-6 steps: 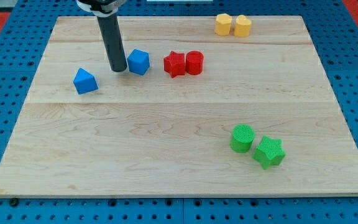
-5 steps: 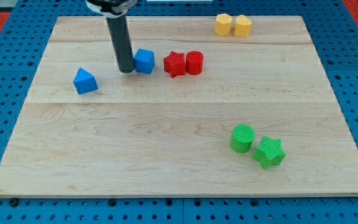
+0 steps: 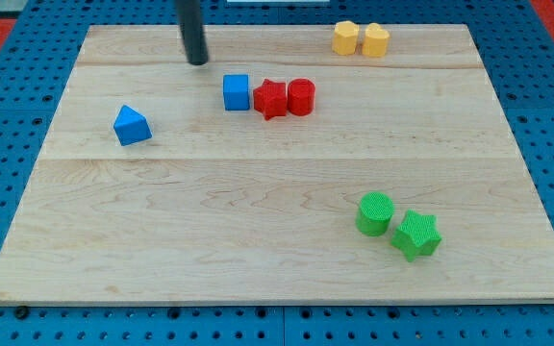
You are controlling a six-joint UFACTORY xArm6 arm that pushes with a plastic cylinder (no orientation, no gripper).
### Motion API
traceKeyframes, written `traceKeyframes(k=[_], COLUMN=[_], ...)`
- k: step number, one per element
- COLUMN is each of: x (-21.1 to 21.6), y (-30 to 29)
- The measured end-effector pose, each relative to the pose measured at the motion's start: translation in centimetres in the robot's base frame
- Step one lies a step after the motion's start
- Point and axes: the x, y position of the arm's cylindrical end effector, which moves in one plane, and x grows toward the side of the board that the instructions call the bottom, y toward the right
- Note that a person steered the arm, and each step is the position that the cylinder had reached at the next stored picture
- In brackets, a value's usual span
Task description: Move the blue cube to the left of red star
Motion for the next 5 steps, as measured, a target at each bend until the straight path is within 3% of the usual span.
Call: traceKeyframes(k=[2, 5], x=[5.1, 3.9], y=[1.6, 3.3])
